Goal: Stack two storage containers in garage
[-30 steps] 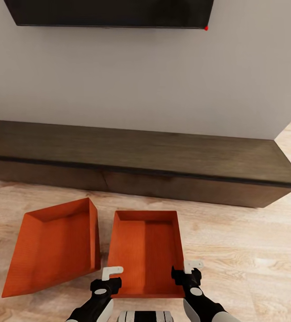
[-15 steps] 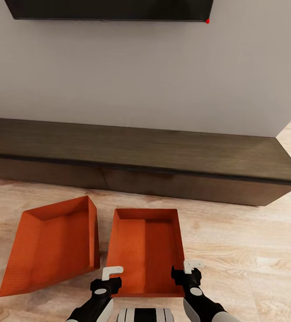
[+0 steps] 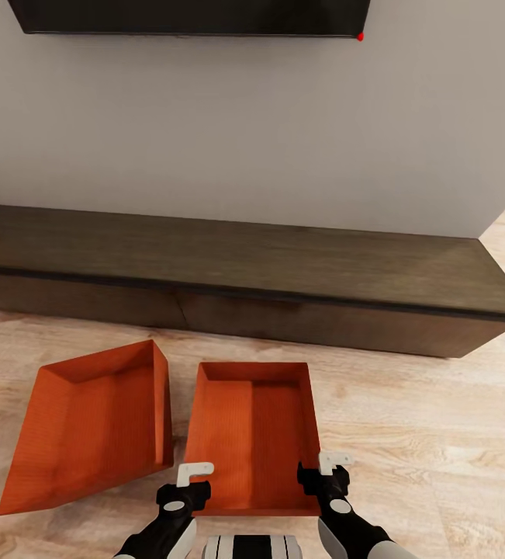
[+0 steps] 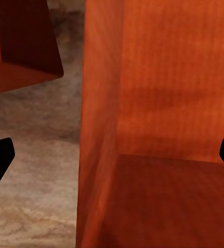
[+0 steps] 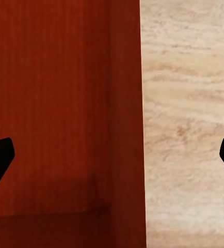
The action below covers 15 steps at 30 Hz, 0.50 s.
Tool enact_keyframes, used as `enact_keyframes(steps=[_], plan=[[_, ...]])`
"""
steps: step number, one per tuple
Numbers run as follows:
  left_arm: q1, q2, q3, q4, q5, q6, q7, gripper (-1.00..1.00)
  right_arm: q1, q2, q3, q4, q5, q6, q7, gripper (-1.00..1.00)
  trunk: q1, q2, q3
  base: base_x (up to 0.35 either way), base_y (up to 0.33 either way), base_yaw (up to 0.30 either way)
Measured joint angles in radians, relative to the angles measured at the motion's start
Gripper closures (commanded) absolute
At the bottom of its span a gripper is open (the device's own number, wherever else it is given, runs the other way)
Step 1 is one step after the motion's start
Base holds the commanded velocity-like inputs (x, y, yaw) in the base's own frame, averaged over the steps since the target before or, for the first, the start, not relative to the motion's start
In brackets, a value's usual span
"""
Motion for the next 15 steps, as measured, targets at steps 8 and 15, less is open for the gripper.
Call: enact_keyframes(steps=[8, 15], plan=[[0.0, 0.0, -0.003, 0.002, -0.005, -0.001, 0.0, -1.0, 0.0, 0.0, 0.0, 0.0, -0.001, 0.0, 0.0, -1.0, 0.0, 0.0, 0.0, 0.0, 0.0, 0.0], [0.0, 0.002, -0.004, 0.003, -0.009, -0.001, 0.0, -1.0, 0.0, 0.0, 0.0, 0.0, -0.001, 0.0, 0.0, -1.0, 0.0, 0.0, 0.0, 0.0, 0.0, 0.0]])
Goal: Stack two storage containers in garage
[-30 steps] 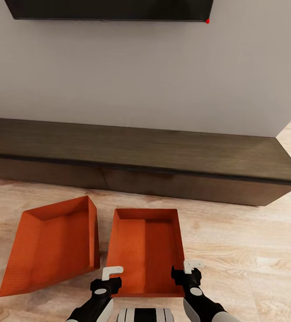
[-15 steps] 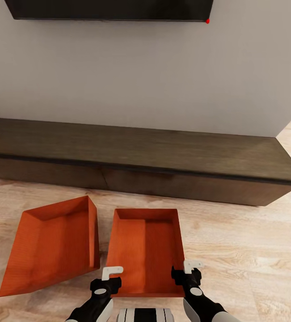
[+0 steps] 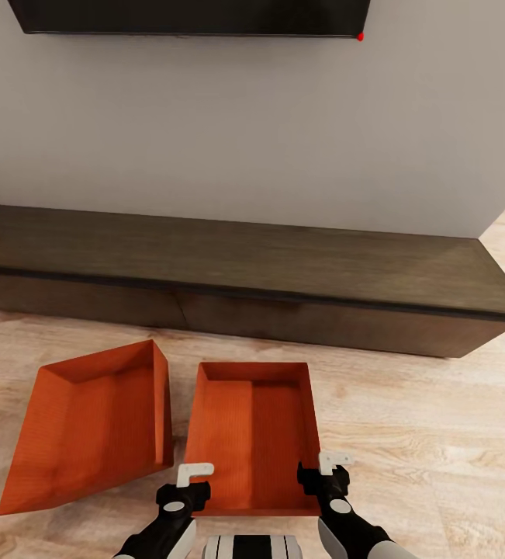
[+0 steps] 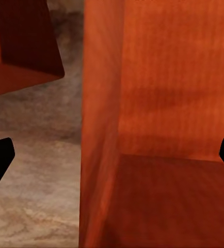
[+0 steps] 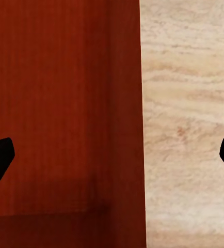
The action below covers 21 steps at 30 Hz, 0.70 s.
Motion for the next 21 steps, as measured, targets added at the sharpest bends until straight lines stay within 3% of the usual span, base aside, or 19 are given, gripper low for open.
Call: enact_keyframes(steps=[21], plan=[[0.0, 0.014, 0.0, 0.007, 0.001, 0.001, 0.0, -1.0, 0.0, 0.0, 0.0, 0.0, 0.0, 0.0, 0.0, -1.0, 0.0, 0.0, 0.0, 0.0, 0.0, 0.0]])
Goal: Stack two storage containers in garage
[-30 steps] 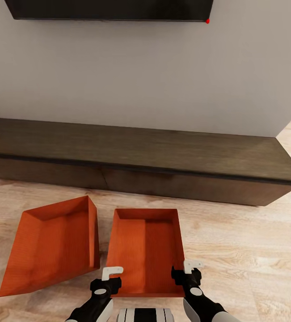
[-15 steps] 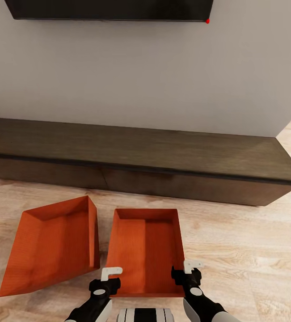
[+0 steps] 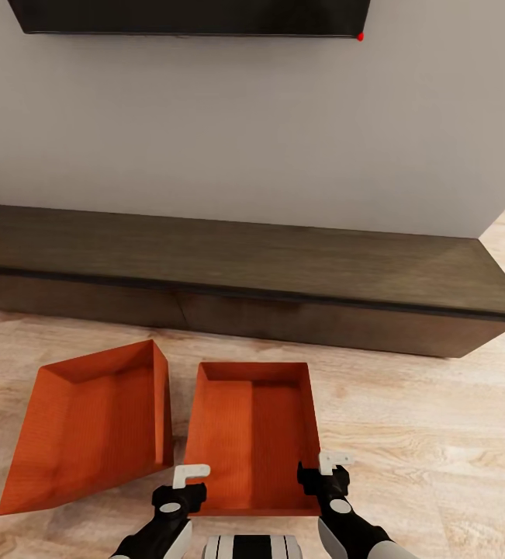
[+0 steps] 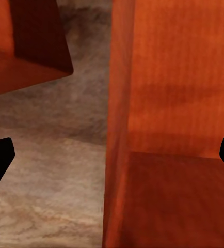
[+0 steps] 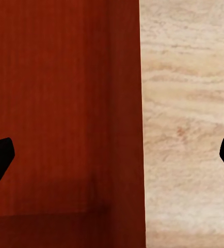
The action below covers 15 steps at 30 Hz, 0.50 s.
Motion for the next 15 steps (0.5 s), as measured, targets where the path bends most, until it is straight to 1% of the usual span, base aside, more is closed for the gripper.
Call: enact_keyframes(steps=[15], plan=[[0.0, 0.0, 0.0, 0.0, -0.001, 0.0, 0.0, -1.0, 0.0, -0.001, 0.0, 0.0, 0.0, 0.0, 0.0, -1.0, 0.0, 0.0, 0.0, 0.0, 0.0, 0.0]])
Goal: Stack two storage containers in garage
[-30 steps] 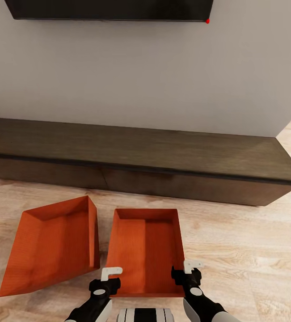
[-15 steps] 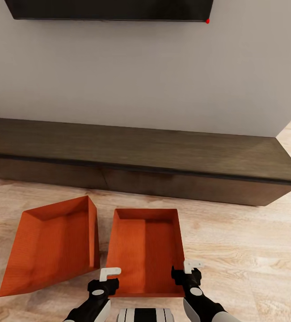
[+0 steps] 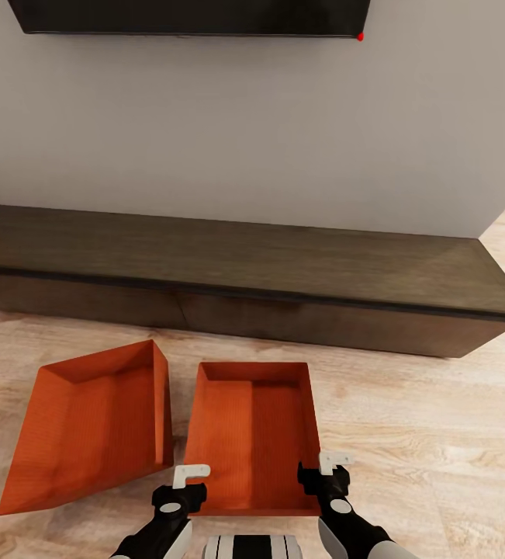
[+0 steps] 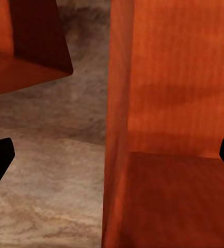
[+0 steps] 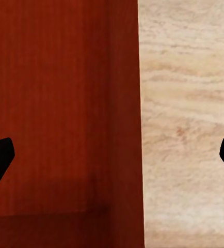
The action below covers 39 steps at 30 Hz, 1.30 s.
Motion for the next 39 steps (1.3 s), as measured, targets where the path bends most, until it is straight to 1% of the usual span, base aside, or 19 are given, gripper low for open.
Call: enact_keyframes(steps=[6, 10, 12, 14, 18, 22, 30, 39], plan=[[0.0, 0.0, 0.0, 0.0, 0.0, 0.0, 0.0, -1.0, 0.0, 0.001, 0.0, 0.0, 0.0, 0.0, 0.001, -1.0, 0.0, 0.0, 0.0, 0.0, 0.0, 0.0], [0.0, 0.0, 0.0, 0.0, 0.0, 0.0, 0.0, -1.0, 0.0, -0.004, 0.0, 0.0, 0.001, -0.002, 0.003, -1.0, 0.0, 0.0, 0.0, 0.0, 0.0, 0.0], [0.0, 0.0, 0.0, 0.0, 0.0, 0.0, 0.0, -1.0, 0.0, -0.007, 0.001, 0.0, 0.002, -0.01, 0.014, -1.0, 0.0, 0.0, 0.0, 0.0, 0.0, 0.0], [0.0, 0.0, 0.0, 0.0, 0.001, 0.0, 0.0, -1.0, 0.0, -0.009, 0.001, 0.001, 0.004, -0.026, 0.048, -1.0, 0.0, 0.0, 0.0, 0.0, 0.0, 0.0], [0.0, 0.0, 0.0, 0.0, 0.001, 0.0, 0.0, -1.0, 0.0, -0.011, 0.001, 0.002, 0.007, -0.034, 0.09, -1.0, 0.0, 0.0, 0.0, 0.0, 0.0, 0.0], [0.0, 0.0, 0.0, 0.0, 0.001, 0.0, 0.0, -1.0, 0.0, -0.011, 0.001, 0.002, 0.008, -0.036, 0.108, -1.0, 0.0, 0.0, 0.0, 0.0, 0.0, 0.0], [0.0, 0.0, 0.0, 0.0, 0.002, 0.0, 0.0, -1.0, 0.0, -0.011, 0.001, 0.003, 0.004, -0.042, 0.109, -1.0, 0.0, 0.0, 0.0, 0.0, 0.0, 0.0], [0.0, 0.0, 0.001, 0.0, 0.004, 0.0, 0.0, -1.0, 0.0, -0.012, 0.0, 0.003, 0.0, -0.054, 0.096, -1.0, 0.0, 0.0, 0.0, 0.0, 0.0, 0.0]])
